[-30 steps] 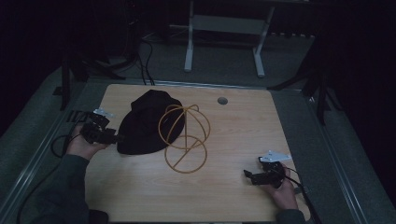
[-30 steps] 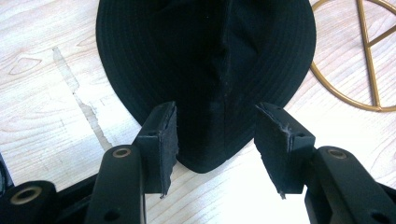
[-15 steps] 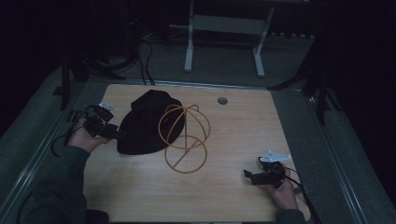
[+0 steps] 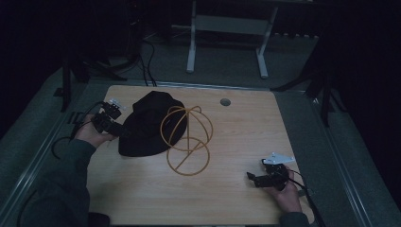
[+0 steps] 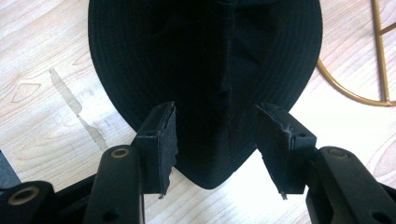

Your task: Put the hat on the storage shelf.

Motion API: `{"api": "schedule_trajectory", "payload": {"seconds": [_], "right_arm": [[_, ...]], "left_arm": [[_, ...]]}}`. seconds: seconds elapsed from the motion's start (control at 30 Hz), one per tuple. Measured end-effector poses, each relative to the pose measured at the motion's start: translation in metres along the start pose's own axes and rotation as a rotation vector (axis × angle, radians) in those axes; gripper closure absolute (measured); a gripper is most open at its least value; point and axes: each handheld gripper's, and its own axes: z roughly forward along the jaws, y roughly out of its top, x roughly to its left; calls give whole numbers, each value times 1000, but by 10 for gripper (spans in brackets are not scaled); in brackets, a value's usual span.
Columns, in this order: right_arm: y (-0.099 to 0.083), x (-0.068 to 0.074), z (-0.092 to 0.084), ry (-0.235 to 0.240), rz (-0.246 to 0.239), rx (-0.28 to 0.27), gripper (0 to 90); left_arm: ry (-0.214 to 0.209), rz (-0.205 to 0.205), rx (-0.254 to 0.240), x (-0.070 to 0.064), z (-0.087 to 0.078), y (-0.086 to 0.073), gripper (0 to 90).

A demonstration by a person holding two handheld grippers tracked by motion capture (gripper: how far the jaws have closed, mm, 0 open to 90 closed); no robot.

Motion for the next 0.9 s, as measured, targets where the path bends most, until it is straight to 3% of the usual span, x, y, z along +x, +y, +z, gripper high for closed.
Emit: {"api": "schedule_trajectory", "payload": {"seconds": [0.23, 0.47, 0.9], "right_arm": [[0, 0, 0, 0, -1, 0, 112], [0, 0, 0, 0, -1, 0, 112], [0, 0, 0, 0, -1, 0, 112]], "left_arm": [[18, 16, 39, 0, 1, 11, 487], [7, 19, 96, 1, 4, 21, 485], [63, 46, 143, -1, 8, 43, 501]]}}
